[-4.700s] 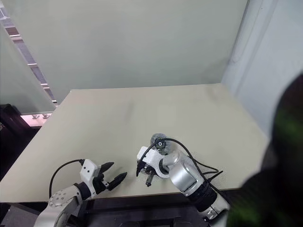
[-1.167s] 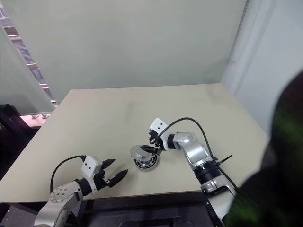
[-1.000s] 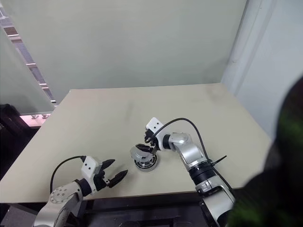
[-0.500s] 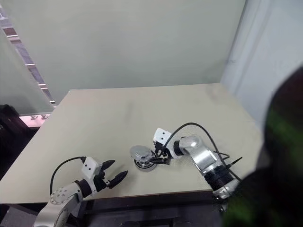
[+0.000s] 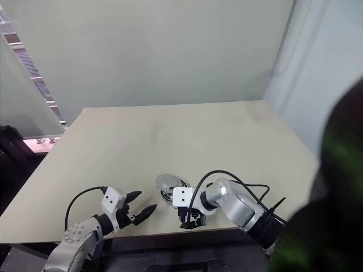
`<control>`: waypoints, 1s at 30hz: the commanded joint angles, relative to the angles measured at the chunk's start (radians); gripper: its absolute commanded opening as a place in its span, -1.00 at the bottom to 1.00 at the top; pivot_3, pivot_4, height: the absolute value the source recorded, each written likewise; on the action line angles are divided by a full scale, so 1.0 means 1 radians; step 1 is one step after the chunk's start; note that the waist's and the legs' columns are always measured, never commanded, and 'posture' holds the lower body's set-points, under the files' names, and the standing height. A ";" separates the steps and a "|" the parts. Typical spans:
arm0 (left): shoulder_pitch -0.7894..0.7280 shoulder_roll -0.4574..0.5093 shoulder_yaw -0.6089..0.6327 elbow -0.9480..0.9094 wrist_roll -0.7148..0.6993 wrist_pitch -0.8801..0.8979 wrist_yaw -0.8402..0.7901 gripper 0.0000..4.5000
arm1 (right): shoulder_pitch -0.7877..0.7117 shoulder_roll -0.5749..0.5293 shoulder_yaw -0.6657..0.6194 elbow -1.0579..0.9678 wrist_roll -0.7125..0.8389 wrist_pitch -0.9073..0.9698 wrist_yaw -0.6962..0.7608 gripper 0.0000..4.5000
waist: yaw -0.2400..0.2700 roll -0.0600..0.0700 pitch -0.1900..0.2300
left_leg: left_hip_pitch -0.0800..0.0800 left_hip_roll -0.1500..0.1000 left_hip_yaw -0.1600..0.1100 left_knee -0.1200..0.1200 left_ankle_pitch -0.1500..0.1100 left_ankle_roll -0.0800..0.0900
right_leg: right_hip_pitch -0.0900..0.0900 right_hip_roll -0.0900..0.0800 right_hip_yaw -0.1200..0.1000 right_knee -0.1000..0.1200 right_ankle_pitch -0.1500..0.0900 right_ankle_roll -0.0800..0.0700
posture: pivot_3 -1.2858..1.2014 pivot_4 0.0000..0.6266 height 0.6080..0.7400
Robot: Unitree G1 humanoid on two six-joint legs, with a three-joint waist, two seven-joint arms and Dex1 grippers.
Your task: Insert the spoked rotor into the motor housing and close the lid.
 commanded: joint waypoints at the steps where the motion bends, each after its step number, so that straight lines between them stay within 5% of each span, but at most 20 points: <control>1: -0.011 0.005 0.005 -0.023 0.000 -0.011 -0.001 1.00 | -0.040 0.024 -0.023 0.019 -0.022 -0.026 -0.031 0.86 | 0.000 0.000 0.000 | 0.000 0.000 0.000 0.000 0.000 0.000 | 0.000 0.000 0.000 0.000 0.000 0.000 | 0.03 -1.00 1.00; 15: -0.005 0.006 0.015 -0.025 -0.001 -0.012 0.008 1.00 | -0.064 0.094 -0.007 0.165 -0.104 -0.096 -0.104 0.86 | 0.000 0.000 0.000 | 0.000 0.000 -0.001 -0.002 0.000 0.000 | -0.001 0.000 0.000 0.000 0.000 0.000 | 0.03 -1.00 1.00; 20: -0.006 0.005 0.016 -0.023 -0.001 -0.016 0.009 1.00 | -0.053 0.116 -0.005 0.195 -0.148 -0.100 -0.145 0.32 | 0.000 0.000 0.000 | 0.001 0.000 0.000 -0.001 0.000 0.000 | 0.000 0.000 0.000 0.000 0.000 0.000 | 0.03 -1.00 1.00; 27: -0.005 0.005 0.016 -0.022 -0.002 -0.018 0.008 1.00 | -0.044 0.125 -0.023 0.203 -0.159 -0.117 -0.167 -0.81 | 0.000 0.000 0.000 | 0.002 0.000 0.000 -0.002 0.000 0.000 | 0.001 0.000 0.000 0.000 0.000 0.000 | 0.03 -1.00 1.00; 30: -0.003 0.005 0.016 -0.021 -0.002 -0.022 0.007 1.00 | -0.039 0.129 -0.032 0.201 -0.157 -0.126 -0.172 -1.00 | 0.000 0.000 0.000 | 0.002 0.000 -0.001 -0.002 0.000 0.000 | 0.001 0.000 0.000 0.000 0.000 0.000 | 0.03 -1.00 1.00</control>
